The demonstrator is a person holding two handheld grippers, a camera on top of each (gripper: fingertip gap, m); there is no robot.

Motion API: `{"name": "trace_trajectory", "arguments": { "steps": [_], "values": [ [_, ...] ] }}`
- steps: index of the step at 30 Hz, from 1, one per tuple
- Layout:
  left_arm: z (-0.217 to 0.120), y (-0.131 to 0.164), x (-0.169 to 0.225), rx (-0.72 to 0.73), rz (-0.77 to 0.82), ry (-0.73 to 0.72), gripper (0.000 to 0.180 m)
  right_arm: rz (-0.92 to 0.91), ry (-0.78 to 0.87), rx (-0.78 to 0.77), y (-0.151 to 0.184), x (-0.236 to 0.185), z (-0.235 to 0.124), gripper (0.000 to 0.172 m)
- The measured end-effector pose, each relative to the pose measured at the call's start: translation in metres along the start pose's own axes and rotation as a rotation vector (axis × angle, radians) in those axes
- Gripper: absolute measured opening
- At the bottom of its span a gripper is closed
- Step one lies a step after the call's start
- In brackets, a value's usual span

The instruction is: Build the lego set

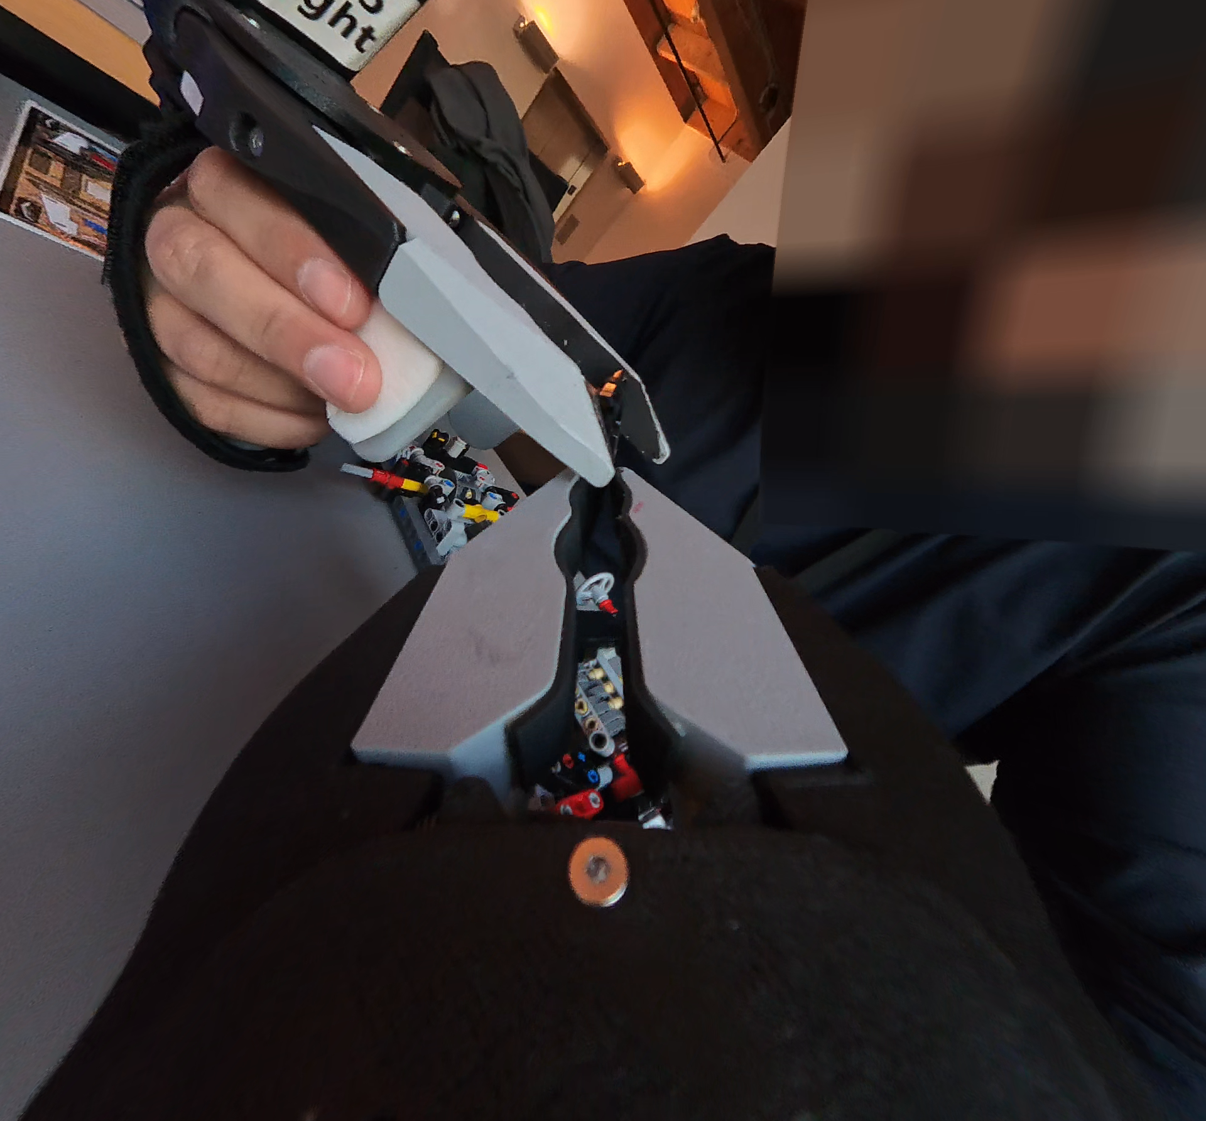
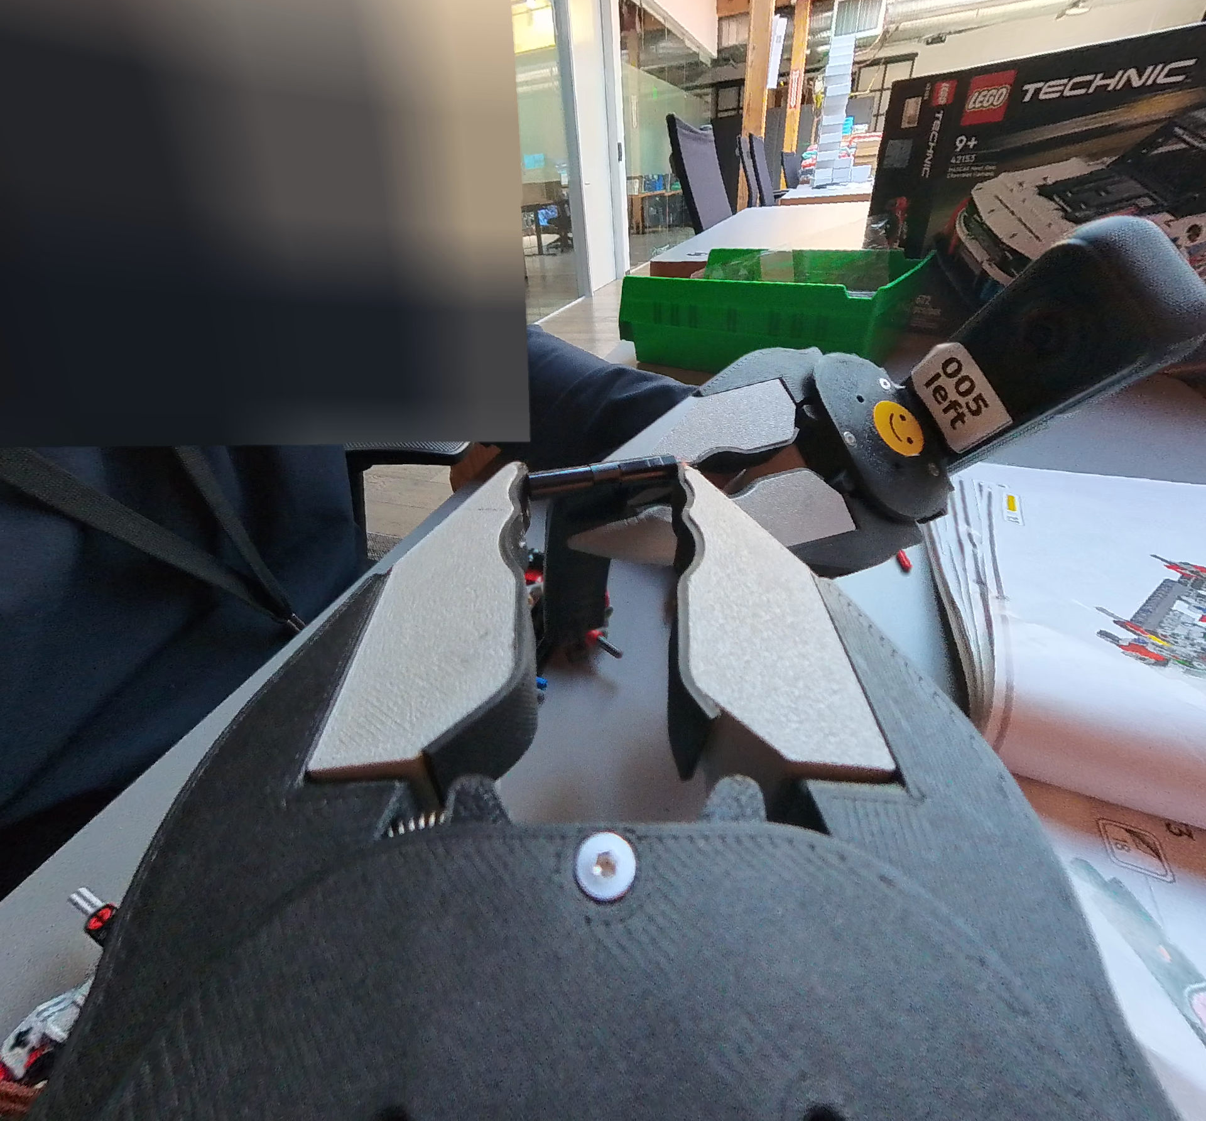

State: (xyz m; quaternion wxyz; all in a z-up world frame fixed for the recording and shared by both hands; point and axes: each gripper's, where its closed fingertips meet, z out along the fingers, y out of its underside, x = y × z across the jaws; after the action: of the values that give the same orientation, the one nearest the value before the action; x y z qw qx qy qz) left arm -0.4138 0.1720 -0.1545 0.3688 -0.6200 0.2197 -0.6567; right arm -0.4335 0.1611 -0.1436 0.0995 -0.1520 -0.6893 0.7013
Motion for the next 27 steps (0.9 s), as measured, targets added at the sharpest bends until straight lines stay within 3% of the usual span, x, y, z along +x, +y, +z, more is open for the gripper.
{"name": "trace_trajectory", "arguments": {
  "steps": [10, 27],
  "values": [
    [0.010, -0.010, 0.019, 0.058, 0.009, 0.118, 0.000, 0.039, -0.075, 0.109, -0.018, -0.012, -0.003, 0.041],
    [0.021, -0.016, 0.025, 0.095, 0.057, 0.162, 0.001, 0.125, -0.193, 0.293, -0.039, -0.023, -0.006, 0.042]
  ]
}}
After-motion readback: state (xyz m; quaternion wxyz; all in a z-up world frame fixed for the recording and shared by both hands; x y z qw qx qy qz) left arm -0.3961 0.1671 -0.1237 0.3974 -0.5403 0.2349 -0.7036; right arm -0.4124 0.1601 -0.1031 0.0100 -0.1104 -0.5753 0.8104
